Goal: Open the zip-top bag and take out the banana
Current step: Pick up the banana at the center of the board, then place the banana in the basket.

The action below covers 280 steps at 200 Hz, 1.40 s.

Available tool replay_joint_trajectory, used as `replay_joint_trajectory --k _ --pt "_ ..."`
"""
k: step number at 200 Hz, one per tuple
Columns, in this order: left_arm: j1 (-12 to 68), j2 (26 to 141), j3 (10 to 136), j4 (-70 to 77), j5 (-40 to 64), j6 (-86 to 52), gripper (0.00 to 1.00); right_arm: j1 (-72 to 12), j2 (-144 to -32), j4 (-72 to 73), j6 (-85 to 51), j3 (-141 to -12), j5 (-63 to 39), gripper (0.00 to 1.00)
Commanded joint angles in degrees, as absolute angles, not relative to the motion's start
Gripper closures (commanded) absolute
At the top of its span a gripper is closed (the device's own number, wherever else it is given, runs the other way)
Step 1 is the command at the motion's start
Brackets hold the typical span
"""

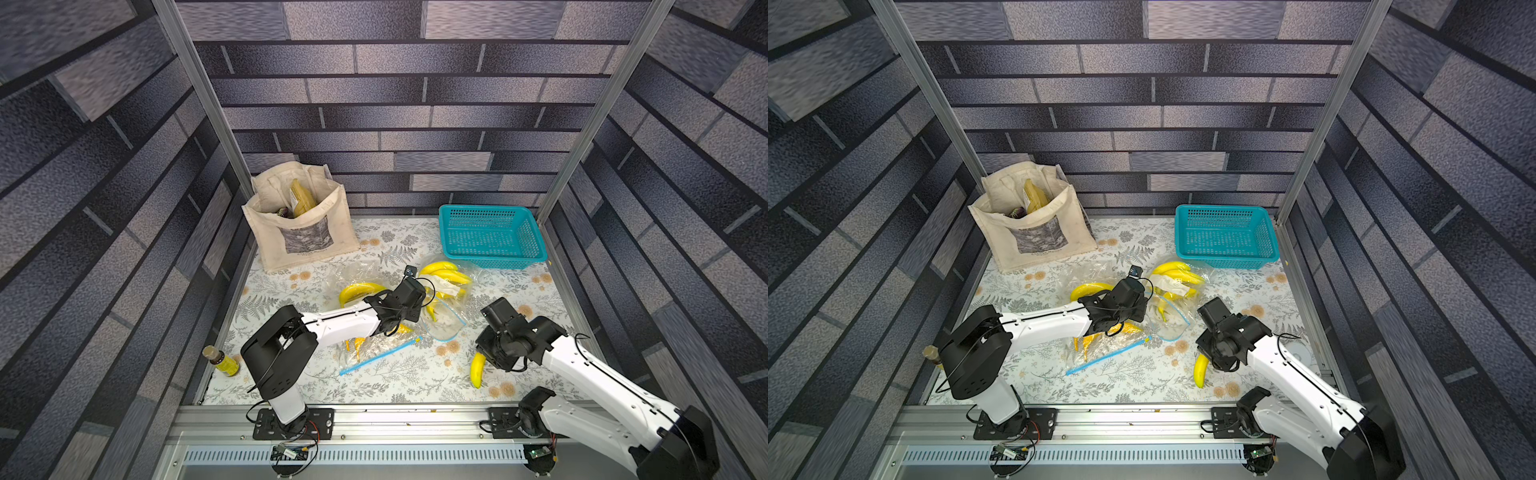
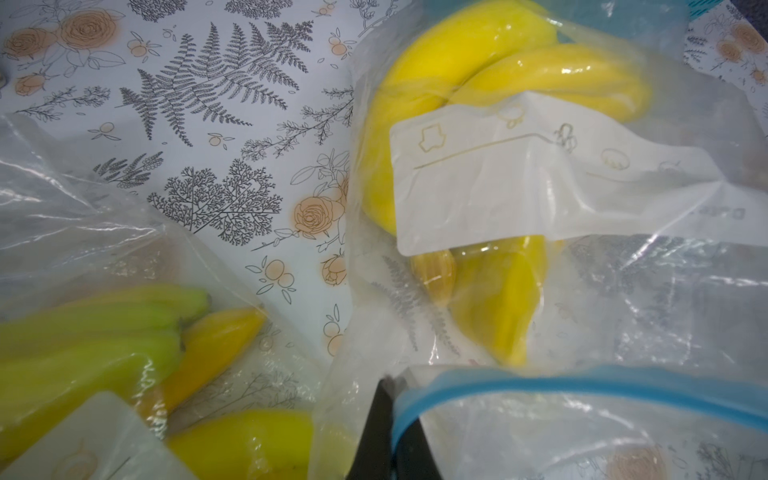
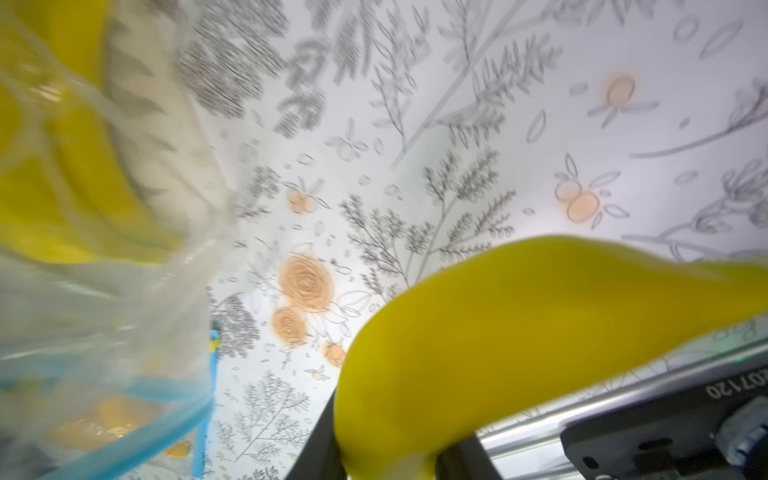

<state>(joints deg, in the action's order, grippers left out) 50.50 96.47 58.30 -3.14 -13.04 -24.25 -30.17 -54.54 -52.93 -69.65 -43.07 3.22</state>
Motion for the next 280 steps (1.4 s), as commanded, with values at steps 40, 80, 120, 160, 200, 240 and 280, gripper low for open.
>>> replay_joint_trajectory --k 40,80,120,160,200,240,280 --pt "51.0 94.1 58.0 -1.1 -9.1 -25.9 0.95 -15.2 -67.4 -52.7 -42.1 -70.8 10.2 0.88" --pt "52.3 93.7 58.7 -0.4 -8.1 -26.5 0.95 -10.0 -89.6 -38.5 -37.8 -86.9 0.3 0.89" --pt "53.6 93.6 59.6 1.0 -6.9 -26.2 0.95 -9.8 -115.4 -41.8 -33.0 -111.4 -3.9 0.89" --pt "54.8 93.8 59.9 3.6 -5.2 -25.9 0.94 -8.7 -132.4 -44.9 -32.2 -126.1 -6.4 0.89" --pt "55.0 95.5 61.4 4.1 -3.6 -26.1 0.94 -7.7 -138.8 -47.3 -32.5 -129.9 -7.1 0.76" --pt "55.5 96.7 63.0 3.5 -2.6 -25.8 0.94 -7.6 -132.7 -46.9 -29.7 -127.0 -5.0 0.3" --pt "56.3 98.5 64.1 3.8 -1.8 -25.9 0.95 -7.6 -107.8 -37.3 -24.4 -104.7 -2.6 0.22"
